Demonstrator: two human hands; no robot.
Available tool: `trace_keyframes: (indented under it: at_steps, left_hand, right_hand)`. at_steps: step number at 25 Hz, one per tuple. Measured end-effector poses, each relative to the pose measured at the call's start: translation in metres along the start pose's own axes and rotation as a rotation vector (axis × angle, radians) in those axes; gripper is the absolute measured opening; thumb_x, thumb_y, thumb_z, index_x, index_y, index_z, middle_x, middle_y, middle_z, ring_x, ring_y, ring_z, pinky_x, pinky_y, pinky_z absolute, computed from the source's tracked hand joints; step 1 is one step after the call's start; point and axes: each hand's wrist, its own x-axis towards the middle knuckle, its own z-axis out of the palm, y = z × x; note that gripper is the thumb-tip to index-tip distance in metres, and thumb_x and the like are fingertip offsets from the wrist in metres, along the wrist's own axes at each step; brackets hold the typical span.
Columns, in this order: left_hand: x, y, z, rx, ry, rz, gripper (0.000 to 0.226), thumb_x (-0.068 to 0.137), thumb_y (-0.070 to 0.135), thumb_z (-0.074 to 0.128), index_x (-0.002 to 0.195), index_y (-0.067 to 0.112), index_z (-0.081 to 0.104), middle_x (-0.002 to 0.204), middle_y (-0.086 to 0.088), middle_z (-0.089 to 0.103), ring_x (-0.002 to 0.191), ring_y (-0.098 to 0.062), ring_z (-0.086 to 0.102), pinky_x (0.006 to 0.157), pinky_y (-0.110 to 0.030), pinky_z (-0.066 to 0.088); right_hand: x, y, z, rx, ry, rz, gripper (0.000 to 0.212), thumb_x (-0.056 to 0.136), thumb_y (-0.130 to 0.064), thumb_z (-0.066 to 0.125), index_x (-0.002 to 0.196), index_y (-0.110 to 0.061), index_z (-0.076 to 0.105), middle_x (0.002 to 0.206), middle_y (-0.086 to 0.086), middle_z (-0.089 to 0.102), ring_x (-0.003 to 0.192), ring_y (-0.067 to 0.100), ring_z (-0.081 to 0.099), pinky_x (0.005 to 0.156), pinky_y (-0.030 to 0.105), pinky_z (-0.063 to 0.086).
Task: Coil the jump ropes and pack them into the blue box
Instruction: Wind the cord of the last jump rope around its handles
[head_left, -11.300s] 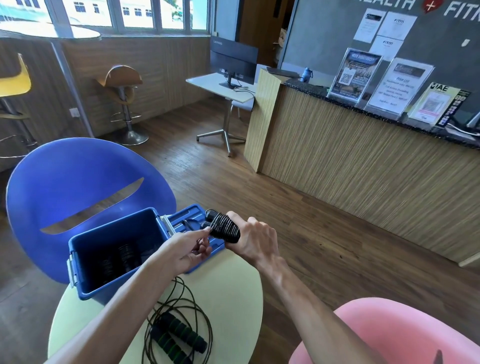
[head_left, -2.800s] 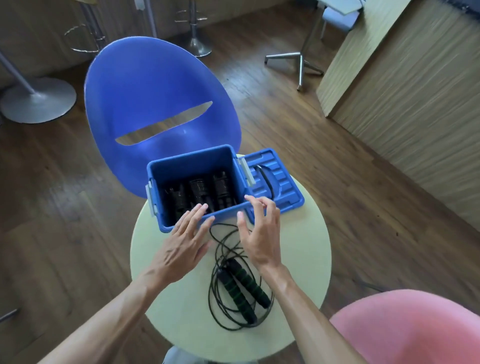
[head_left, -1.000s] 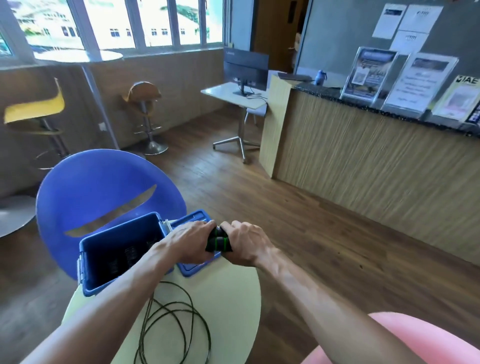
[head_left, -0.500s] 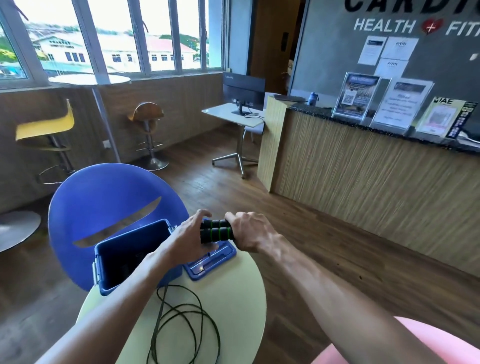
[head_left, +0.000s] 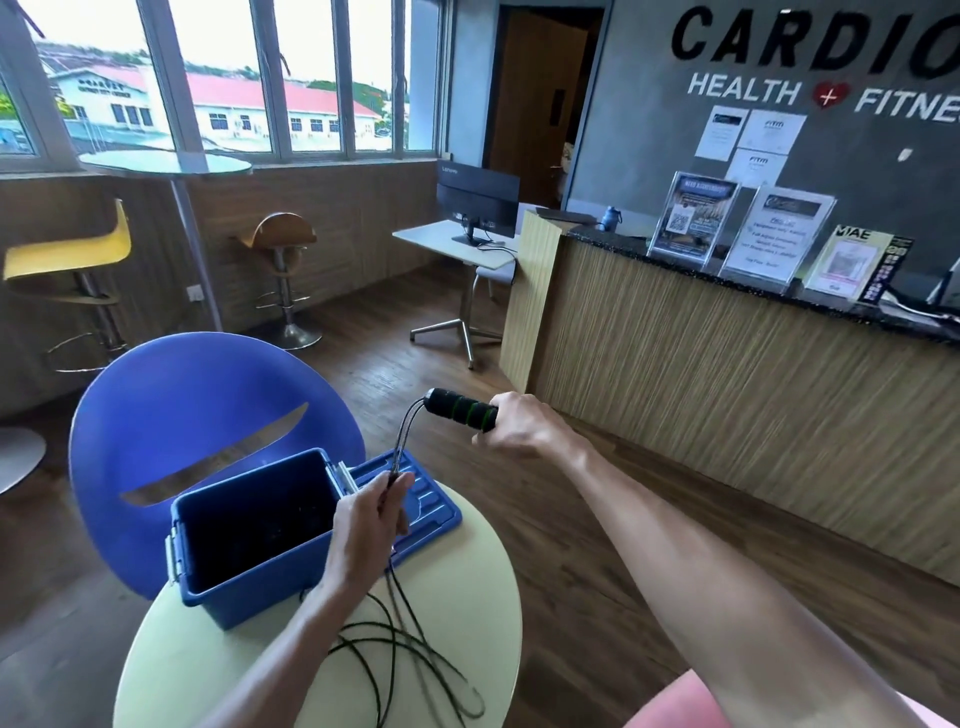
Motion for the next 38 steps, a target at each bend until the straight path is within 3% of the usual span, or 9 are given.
trace_keyframes:
  at_steps: [4, 8, 15, 19, 22, 24, 31, 33, 38]
  left_hand:
    - [-0.004, 0.015, 0.029, -0.251, -0.002, -0.174, 0.019, 0.103, 0.021, 0.043, 0.101, 0.020, 0.063, 0.059, -0.004, 0.059, 0.046, -0.023, 0.048, 0.043, -0.029, 0.043]
    - [-0.004, 0.032, 0.058, 0.131, -0.036, 0.012, 0.022, 0.103, 0.027, 0.036, 0.107, 0.018, 0.056, 0.061, 0.002, 0.058, 0.056, -0.021, 0.054, 0.054, -0.034, 0.037]
    - [0.010, 0.077, 0.062, 0.780, -0.029, 0.341, 0.030, 0.104, 0.032, 0.030, 0.107, 0.010, 0.050, 0.056, 0.008, 0.037, 0.049, -0.018, 0.045, 0.052, -0.030, 0.031]
    - [0.013, 0.060, 0.054, 0.356, -0.113, 0.292, 0.051, 0.099, 0.051, 0.020, 0.099, 0.012, 0.054, 0.062, 0.004, 0.050, 0.055, -0.012, 0.048, 0.053, -0.026, 0.037]
    - [0.026, 0.019, 0.039, -0.008, -0.399, 0.093, 0.051, 0.094, 0.065, 0.029, 0.104, 0.029, 0.063, 0.081, -0.001, 0.062, 0.074, -0.020, 0.057, 0.074, -0.031, 0.047]
    - [0.034, 0.013, 0.029, -0.079, -0.597, 0.019, 0.055, 0.087, 0.074, 0.039, 0.103, 0.028, 0.064, 0.069, -0.008, 0.048, 0.063, -0.021, 0.043, 0.064, -0.033, 0.039]
    - [0.091, 0.048, -0.004, 0.462, -0.894, 0.121, 0.014, 0.090, 0.027, 0.065, 0.081, 0.017, 0.070, 0.072, 0.001, 0.069, 0.065, -0.008, 0.065, 0.075, -0.032, 0.057]
    - [0.102, 0.070, -0.006, 0.786, -0.875, 0.249, 0.022, 0.085, 0.021, 0.065, 0.064, 0.018, 0.058, 0.060, 0.006, 0.056, 0.050, 0.001, 0.051, 0.054, -0.014, 0.045]
    - [0.098, 0.114, 0.002, 1.046, -0.728, 0.354, 0.034, 0.081, 0.029, 0.063, 0.059, 0.015, 0.042, 0.056, 0.003, 0.039, 0.058, -0.022, 0.048, 0.050, -0.027, 0.032]
  right_hand:
    - [0.033, 0.010, 0.004, 0.250, 0.028, 0.071, 0.059, 0.074, -0.067, 0.076, 0.088, -0.011, 0.062, 0.071, 0.001, 0.058, 0.063, 0.017, 0.056, 0.056, 0.028, 0.039]
    - [0.038, 0.003, 0.002, 0.363, -0.037, 0.075, 0.067, 0.059, -0.076, 0.079, 0.074, -0.019, 0.048, 0.060, -0.001, 0.049, 0.046, 0.015, 0.045, 0.048, 0.025, 0.036]
    - [0.048, -0.005, 0.005, 0.374, -0.028, 0.067, 0.031, 0.071, -0.030, 0.082, 0.078, -0.014, 0.056, 0.064, 0.002, 0.054, 0.048, 0.015, 0.048, 0.047, 0.026, 0.037]
    - [0.049, -0.007, 0.004, 0.366, -0.012, 0.030, 0.013, 0.078, -0.016, 0.068, 0.080, -0.013, 0.055, 0.062, 0.001, 0.052, 0.040, 0.012, 0.046, 0.037, 0.018, 0.035]
    - [0.042, -0.007, 0.002, 0.373, -0.103, -0.068, 0.008, 0.083, -0.014, 0.064, 0.085, -0.011, 0.057, 0.063, 0.002, 0.052, 0.039, 0.011, 0.045, 0.039, 0.021, 0.037]
    - [0.031, -0.009, -0.001, 0.382, -0.166, -0.158, 0.012, 0.085, -0.012, 0.062, 0.095, -0.006, 0.062, 0.064, 0.003, 0.055, 0.042, 0.011, 0.047, 0.041, 0.024, 0.040]
    - [-0.034, -0.017, -0.012, 0.240, -0.199, -0.356, 0.033, 0.083, -0.020, 0.074, 0.108, -0.027, 0.053, 0.084, -0.004, 0.069, 0.076, 0.011, 0.067, 0.063, 0.030, 0.055]
    - [-0.050, -0.017, -0.002, 0.097, -0.154, -0.356, 0.041, 0.082, -0.021, 0.071, 0.111, -0.030, 0.043, 0.085, -0.002, 0.062, 0.079, 0.019, 0.064, 0.063, 0.034, 0.053]
    - [-0.044, -0.002, 0.048, -0.239, 0.053, -0.254, 0.041, 0.089, -0.014, 0.054, 0.123, -0.009, 0.033, 0.102, 0.021, 0.063, 0.094, 0.044, 0.063, 0.066, 0.040, 0.037]
